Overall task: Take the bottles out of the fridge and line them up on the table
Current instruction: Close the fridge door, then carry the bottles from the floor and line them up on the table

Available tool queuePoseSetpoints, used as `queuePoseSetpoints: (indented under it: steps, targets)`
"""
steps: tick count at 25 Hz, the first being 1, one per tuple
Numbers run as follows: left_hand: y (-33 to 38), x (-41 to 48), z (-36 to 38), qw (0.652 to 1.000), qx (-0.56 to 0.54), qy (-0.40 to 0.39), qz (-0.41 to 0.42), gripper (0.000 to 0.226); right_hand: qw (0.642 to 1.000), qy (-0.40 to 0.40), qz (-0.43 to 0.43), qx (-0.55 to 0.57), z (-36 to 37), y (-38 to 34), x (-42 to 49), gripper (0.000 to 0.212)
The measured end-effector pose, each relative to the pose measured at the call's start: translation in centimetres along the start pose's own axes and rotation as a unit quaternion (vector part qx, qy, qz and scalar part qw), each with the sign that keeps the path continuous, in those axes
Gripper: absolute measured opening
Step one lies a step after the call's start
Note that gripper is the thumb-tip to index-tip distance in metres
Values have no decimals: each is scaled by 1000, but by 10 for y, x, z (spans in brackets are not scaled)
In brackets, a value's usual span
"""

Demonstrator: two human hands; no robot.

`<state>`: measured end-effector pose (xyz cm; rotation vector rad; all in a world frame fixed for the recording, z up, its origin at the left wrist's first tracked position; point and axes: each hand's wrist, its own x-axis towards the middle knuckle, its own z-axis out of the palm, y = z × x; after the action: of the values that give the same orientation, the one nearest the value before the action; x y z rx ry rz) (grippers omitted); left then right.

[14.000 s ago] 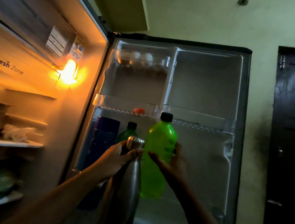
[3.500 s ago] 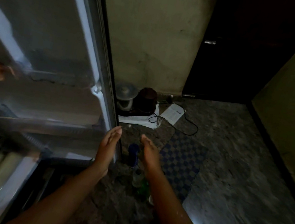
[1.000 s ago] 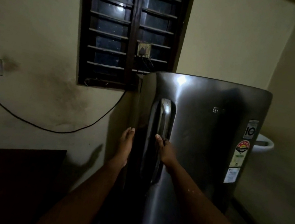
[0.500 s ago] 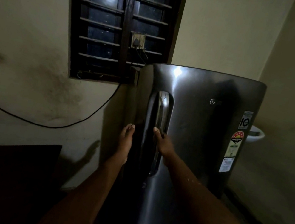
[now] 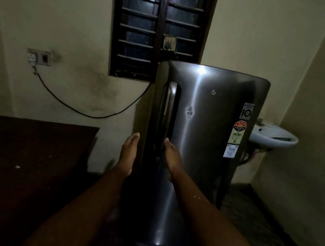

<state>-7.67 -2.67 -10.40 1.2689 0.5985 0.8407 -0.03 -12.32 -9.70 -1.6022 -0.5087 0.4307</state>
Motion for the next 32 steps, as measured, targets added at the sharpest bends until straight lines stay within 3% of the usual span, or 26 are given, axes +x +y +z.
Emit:
queuePoseSetpoints:
  steps: [7,11,14,20,26,29,32]
  targets:
    - [28,-145,-52,999,-1,47,-21,51,998,-34,25,43,-5,-6,-144,48]
    - [33,-239,-89,999,2,37,-25,53,996,-56,16,68,-1,-9,-242,46]
    - [24,-311,-122,998,10,24,-62,67,996,-64,25,61,0,3,-322,46]
    - [16,-489,-170,994,16,48,-94,47,994,-90,54,43,-16,29,-494,51]
    - [5,-620,-186,991,8,78,-111,47,990,-113,79,35,-47,52,-608,59]
    - [-4,-676,-175,987,13,101,-120,50,987,-131,87,24,-76,68,-659,52]
    - [-19,-749,-144,984,20,140,-105,45,986,-134,94,38,-118,100,-705,62]
